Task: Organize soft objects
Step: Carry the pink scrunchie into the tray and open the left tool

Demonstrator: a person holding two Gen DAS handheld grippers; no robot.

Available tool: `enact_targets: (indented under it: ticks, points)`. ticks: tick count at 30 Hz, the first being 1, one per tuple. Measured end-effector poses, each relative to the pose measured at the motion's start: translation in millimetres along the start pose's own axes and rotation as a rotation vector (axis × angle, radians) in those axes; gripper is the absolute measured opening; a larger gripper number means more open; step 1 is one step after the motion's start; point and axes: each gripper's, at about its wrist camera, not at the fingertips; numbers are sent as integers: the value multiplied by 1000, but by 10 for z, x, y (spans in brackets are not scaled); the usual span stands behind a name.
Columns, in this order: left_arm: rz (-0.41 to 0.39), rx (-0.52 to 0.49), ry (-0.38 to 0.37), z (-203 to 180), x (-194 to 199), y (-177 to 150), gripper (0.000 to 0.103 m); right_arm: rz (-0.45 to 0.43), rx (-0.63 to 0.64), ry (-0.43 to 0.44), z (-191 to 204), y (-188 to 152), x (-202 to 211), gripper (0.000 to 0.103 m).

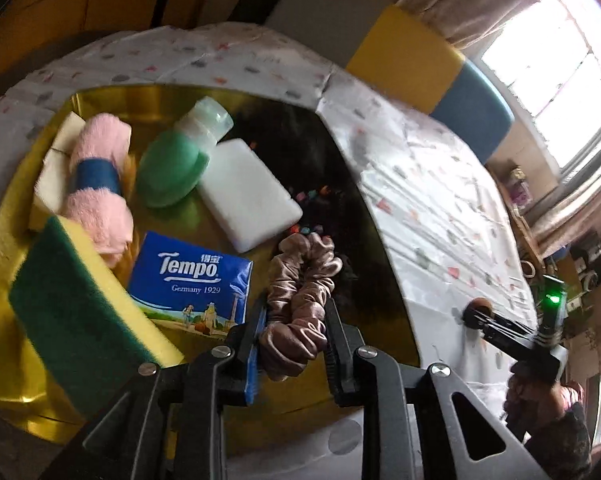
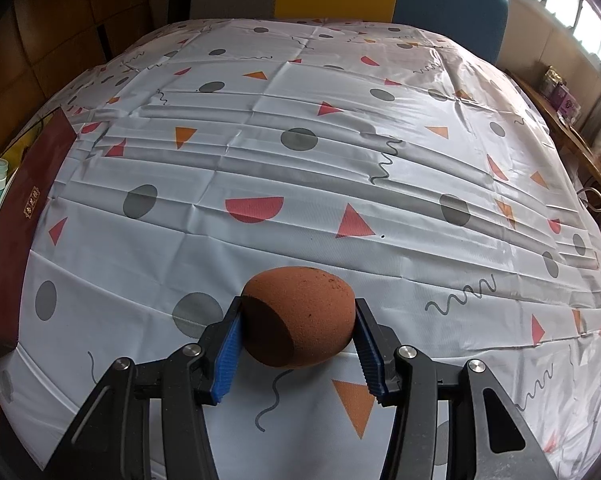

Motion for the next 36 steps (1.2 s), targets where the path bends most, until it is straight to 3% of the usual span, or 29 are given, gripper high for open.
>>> enact_targets:
  ticks: [2, 6, 23, 36]
  points:
    - [13, -60, 33, -86, -88, -18, 28, 0, 1, -1, -1, -2, -2, 52]
    - [53, -61, 55, -113, -185, -77, 32, 0, 2, -1, -8, -3, -4, 52]
    - [-96, -103, 175, -52, 263, -132, 35, 0, 13, -10, -4, -1, -2, 52]
    - [-206, -127, 224, -30, 621, -121, 38, -1, 18, -17, 1, -11, -2, 52]
Point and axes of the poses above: each gripper's, at about its wrist camera, not at the fingertips, and x roughly against the way its jaws point, z to its left, y to its top, and after that the axes turned 9 degrees about y, right-handed
